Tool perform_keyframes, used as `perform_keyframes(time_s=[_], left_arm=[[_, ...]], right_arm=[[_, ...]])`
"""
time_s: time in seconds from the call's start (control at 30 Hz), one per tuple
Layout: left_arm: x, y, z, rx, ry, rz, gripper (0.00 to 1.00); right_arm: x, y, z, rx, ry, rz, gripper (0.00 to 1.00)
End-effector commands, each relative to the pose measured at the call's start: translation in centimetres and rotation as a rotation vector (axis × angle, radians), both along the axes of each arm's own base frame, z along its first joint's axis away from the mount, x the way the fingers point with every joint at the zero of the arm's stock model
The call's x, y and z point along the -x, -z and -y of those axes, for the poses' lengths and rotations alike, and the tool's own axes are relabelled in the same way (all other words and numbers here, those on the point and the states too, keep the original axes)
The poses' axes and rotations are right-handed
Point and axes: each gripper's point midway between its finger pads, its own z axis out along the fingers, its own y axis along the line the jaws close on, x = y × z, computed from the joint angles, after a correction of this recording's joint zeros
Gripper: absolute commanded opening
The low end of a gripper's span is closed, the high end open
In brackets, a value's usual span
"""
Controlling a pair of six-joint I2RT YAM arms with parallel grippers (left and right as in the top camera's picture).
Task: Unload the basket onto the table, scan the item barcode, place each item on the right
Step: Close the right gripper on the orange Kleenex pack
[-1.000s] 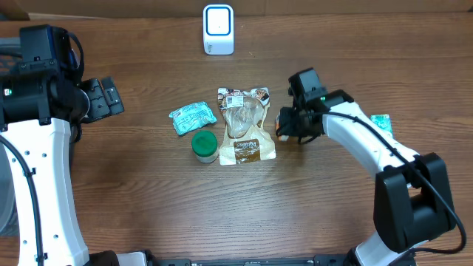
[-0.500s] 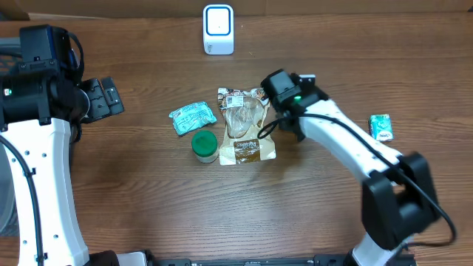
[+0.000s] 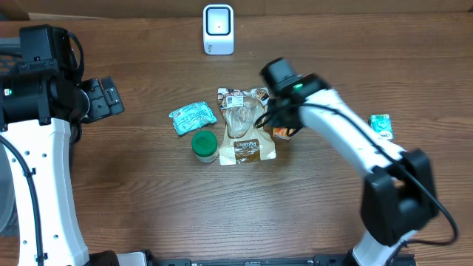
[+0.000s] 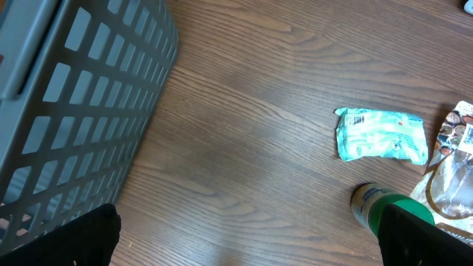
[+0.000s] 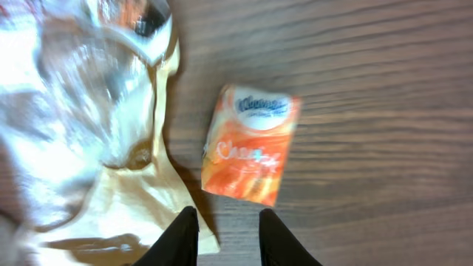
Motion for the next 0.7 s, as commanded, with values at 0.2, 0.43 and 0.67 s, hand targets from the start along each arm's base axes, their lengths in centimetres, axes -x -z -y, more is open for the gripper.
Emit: perform_keyframes(time_s=[0.2, 0.43, 0.67], left_arm=[[0.0, -0.1, -0.2, -0.003, -0.019, 0.003, 1.0], [0.0, -0.1, -0.2, -0.003, -0.019, 0.003, 1.0], [0.0, -0.1, -0.2, -0.003, -0.019, 0.004, 1.0]], right_arm=[[0.8, -0.6, 3.4, -0.263, 0.273, -0.11, 0.27], [2.7, 3.5, 2.6, -0.286, 0.322, -0.156, 0.29], [2.8, 5.9, 2.6, -0.306, 0.342, -0.128, 0.46]])
